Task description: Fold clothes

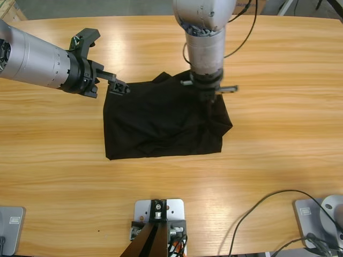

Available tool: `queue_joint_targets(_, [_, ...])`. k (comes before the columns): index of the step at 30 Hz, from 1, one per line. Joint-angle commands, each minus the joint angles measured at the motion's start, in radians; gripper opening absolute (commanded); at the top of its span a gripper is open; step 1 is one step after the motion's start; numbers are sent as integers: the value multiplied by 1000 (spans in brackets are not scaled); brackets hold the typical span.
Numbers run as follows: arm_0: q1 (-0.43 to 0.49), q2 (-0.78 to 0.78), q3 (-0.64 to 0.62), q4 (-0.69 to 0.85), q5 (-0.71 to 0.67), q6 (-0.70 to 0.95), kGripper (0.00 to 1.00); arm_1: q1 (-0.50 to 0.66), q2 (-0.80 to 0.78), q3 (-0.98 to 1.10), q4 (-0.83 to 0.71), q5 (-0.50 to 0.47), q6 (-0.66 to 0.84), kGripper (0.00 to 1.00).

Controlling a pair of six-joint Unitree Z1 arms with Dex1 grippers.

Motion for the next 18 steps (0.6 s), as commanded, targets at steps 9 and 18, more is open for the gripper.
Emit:
queue_joint_targets(9, [5, 9, 74, -18, -30, -13, 1000, 30, -23, 158, 105, -66, 91, 1000])
queue_joint_targets(18, [-45, -88, 112, -15, -83, -8, 1000, 8, -313, 101, 102, -213, -225, 1000])
